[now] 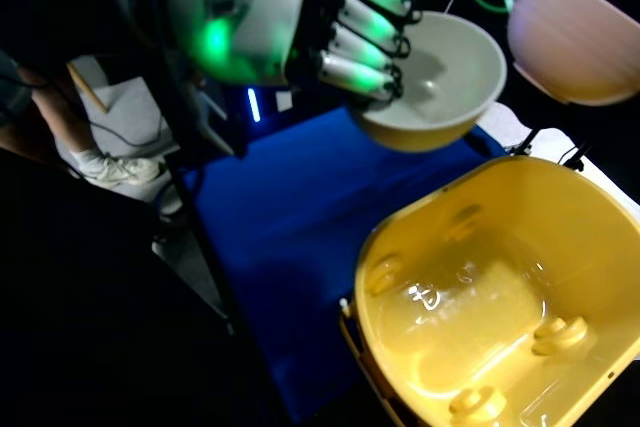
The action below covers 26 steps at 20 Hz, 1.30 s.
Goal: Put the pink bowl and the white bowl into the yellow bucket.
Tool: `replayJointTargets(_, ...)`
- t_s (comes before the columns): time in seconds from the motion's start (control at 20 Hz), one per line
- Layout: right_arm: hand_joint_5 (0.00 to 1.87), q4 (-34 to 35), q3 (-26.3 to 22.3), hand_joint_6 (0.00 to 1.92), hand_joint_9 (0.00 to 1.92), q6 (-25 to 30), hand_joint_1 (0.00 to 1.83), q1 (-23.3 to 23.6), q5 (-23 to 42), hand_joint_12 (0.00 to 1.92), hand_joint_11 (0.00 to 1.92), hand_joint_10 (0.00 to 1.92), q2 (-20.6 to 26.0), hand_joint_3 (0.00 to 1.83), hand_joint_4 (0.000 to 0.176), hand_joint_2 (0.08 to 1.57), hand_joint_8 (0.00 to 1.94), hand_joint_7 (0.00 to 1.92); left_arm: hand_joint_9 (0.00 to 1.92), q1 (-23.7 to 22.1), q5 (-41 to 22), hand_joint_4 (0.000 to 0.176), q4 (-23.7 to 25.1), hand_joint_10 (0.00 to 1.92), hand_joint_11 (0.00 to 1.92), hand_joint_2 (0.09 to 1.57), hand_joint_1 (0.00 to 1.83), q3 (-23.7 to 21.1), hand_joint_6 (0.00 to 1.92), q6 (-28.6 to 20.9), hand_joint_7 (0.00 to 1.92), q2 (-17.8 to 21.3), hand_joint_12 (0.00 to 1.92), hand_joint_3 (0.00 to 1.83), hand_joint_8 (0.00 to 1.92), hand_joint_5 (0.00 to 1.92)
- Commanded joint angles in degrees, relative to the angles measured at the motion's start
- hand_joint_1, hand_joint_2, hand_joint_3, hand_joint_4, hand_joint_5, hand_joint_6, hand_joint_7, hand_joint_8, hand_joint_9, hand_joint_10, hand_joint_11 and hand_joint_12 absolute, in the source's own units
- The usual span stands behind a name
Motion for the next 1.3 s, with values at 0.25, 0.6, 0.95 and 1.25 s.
replayJointTargets(0.25,0.77,2.34,3.03,1.35,0.77,-4.45,1.49,4.69,2.62,1.59,0.69,1.36,-2.56,0.01,0.000,1.18,1.34,0.73,0.94,-6.20,2.50,0.000,1.10,1.18,0.71,1.12,1.47,3.57,0.85,0.01,0.94,-4.04,1.62,0.00,1.08,0.93)
replayJointTargets(0.6,0.80,3.68,6.97,1.34,0.80,-4.74,1.35,5.83,1.56,1.64,0.68,1.36,-4.81,0.00,0.000,1.18,1.24,0.82,0.90,-13.26,-0.94,0.000,1.10,1.32,0.67,1.12,1.38,8.36,0.94,0.01,0.93,-10.15,1.59,0.00,1.06,0.94)
replayJointTargets(0.95,0.76,3.66,12.49,1.27,0.89,-5.08,1.49,10.23,0.43,1.59,0.74,1.21,-7.62,0.00,0.000,1.15,1.24,0.83,0.90,-16.86,-3.47,0.000,1.10,1.38,0.83,1.14,1.37,13.75,0.92,-0.15,0.87,-16.48,1.65,0.00,1.17,0.89)
replayJointTargets(1.25,0.77,3.69,13.80,1.20,0.87,-5.29,1.50,10.80,0.15,1.62,0.72,1.26,-7.78,0.00,0.000,1.15,1.25,0.84,0.84,-17.16,-5.38,0.000,1.10,1.36,0.69,1.16,1.46,17.77,0.91,-2.55,0.82,-20.33,1.74,0.00,1.26,0.87)
